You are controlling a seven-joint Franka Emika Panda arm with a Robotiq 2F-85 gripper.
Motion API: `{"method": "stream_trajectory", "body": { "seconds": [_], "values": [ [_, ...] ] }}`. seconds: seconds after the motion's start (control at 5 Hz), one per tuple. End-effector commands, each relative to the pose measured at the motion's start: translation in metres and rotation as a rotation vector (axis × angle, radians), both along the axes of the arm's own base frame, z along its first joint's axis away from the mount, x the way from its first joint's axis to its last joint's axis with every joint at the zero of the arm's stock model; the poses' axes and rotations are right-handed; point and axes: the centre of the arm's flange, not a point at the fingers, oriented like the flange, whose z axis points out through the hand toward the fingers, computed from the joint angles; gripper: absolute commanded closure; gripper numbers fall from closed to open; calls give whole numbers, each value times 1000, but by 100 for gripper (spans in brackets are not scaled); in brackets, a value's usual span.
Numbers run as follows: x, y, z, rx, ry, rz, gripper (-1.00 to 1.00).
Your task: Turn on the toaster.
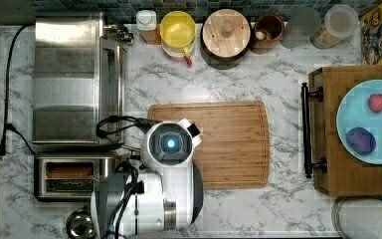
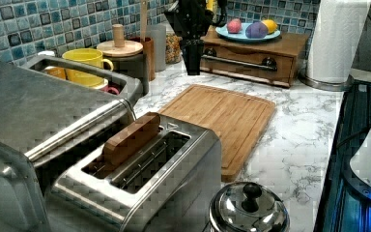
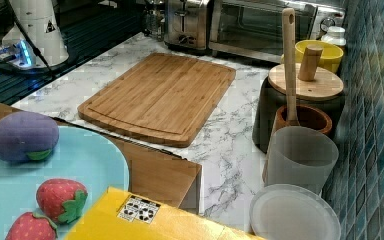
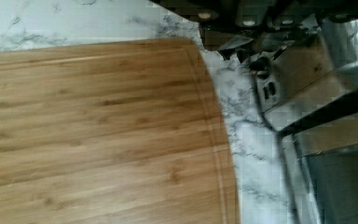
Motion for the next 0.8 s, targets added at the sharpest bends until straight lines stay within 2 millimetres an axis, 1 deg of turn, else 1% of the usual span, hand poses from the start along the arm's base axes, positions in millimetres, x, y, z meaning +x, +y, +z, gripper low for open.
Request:
{"method": "stream_trajectory", "body": {
  "seconds": [0.2,0.4,0.8],
  "values": [
    [-42,71,4,39,-55,253,100],
    [-40,77,-8,35,-44,290,100],
    [-39,81,-17,29,-39,284,100]
  ]
}}
